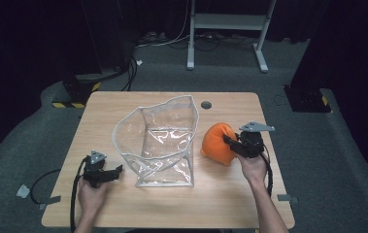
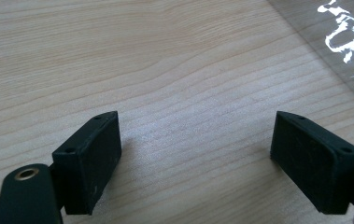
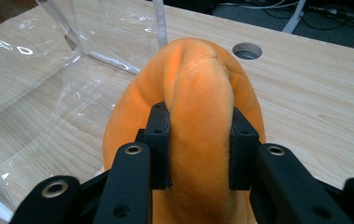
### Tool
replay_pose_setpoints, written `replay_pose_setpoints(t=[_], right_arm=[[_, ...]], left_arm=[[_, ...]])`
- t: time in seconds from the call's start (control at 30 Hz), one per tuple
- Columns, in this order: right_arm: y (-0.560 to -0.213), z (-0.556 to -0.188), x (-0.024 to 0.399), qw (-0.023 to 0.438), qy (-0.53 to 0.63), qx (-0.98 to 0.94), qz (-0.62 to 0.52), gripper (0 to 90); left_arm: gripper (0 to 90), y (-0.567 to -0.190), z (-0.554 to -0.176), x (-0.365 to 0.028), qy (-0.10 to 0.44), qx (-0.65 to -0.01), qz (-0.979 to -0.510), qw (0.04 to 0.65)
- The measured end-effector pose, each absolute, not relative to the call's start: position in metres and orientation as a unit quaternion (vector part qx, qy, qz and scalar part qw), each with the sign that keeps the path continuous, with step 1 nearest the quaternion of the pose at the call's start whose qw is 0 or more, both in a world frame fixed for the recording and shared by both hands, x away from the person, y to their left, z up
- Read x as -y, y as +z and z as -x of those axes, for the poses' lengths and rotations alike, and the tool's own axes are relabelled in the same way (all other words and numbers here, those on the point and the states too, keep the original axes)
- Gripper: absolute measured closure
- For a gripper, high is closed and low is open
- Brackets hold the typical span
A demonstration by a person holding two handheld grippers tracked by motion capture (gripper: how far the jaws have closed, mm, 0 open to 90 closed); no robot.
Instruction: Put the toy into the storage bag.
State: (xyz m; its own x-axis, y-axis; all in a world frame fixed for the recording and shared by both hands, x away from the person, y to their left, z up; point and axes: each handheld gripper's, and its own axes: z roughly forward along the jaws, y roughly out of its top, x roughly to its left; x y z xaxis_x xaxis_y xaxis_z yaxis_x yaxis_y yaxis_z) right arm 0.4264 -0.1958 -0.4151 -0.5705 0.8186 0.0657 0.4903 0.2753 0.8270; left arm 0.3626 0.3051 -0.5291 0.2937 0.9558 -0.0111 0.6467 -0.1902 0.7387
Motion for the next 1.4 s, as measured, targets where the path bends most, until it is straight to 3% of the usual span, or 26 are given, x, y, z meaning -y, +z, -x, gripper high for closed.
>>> replay_pose_setpoints(t=[1.4], right_arm=[[-0.376, -0.410, 0.205, 0.194, 0.443, -0.777, -0.403, 68.2]], left_arm=[[16.5, -0.529, -0.363, -0.305, 0.236, -0.545, -0.735, 0.327]])
